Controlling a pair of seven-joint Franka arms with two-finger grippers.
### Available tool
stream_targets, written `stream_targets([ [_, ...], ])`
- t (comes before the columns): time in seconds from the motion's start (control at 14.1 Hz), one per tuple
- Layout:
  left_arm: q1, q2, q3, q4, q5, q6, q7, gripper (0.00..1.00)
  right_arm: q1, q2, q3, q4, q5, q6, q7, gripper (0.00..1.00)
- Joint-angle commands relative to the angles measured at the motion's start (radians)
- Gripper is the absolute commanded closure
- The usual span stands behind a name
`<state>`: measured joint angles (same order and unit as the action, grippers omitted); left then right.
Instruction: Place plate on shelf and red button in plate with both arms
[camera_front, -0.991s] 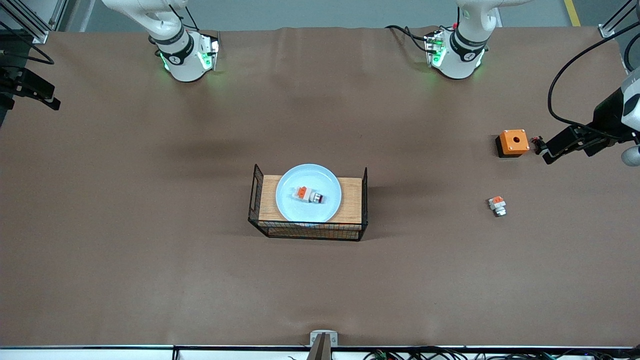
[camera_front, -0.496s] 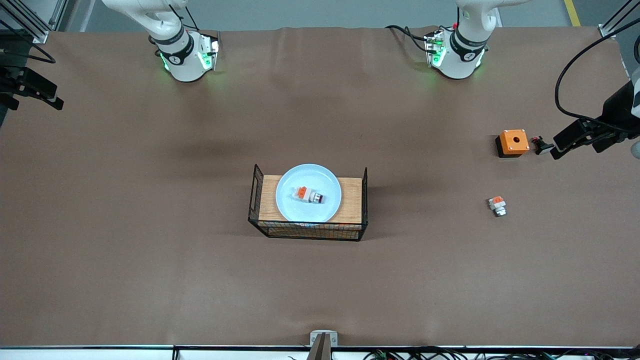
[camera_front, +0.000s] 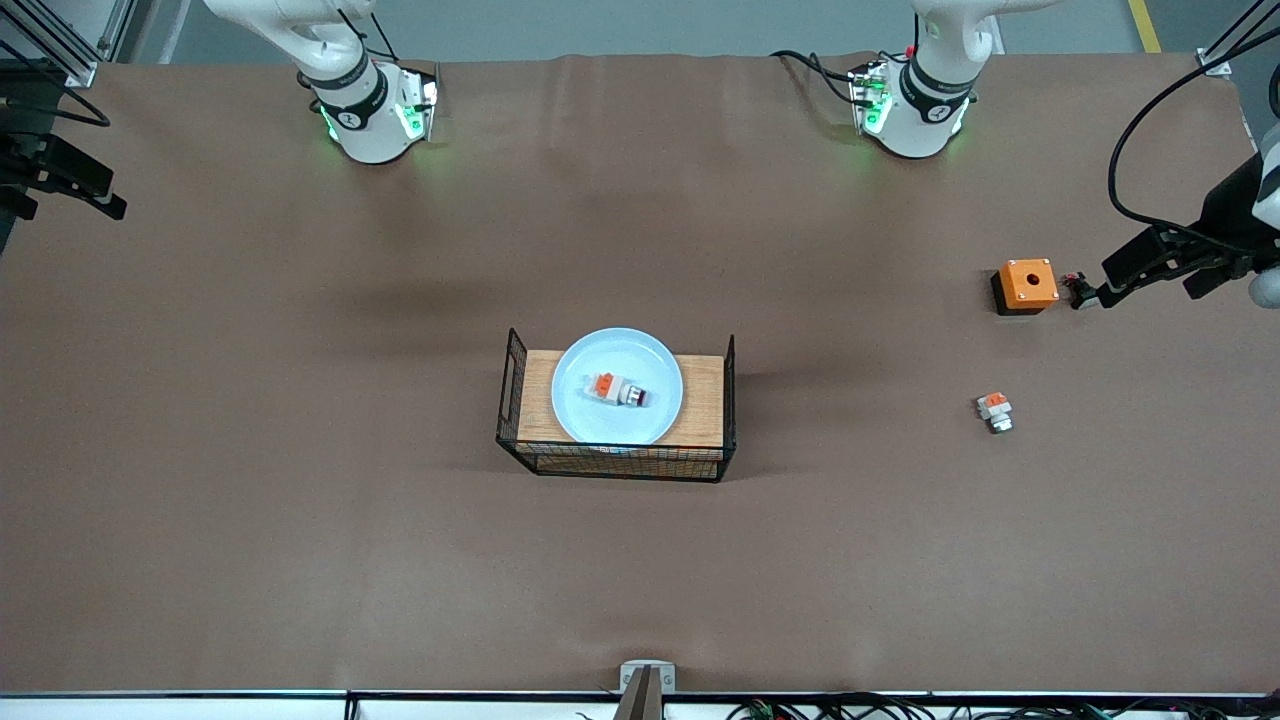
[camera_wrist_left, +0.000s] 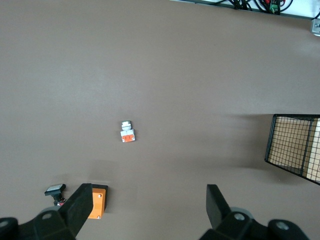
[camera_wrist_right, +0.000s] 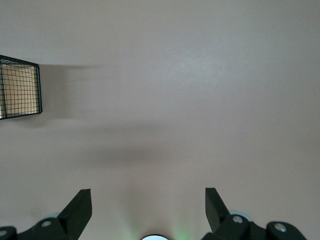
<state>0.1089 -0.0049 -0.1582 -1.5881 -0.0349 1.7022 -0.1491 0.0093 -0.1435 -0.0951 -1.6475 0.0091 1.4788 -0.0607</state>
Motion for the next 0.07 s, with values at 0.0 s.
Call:
stream_targets([
  [0.0,0.005,-0.009,-0.009,0.007,0.018,-0.018,0.019,0.00,-0.017,-0.028,0.008,-0.028,0.006,-0.003,-0.010,0.00],
])
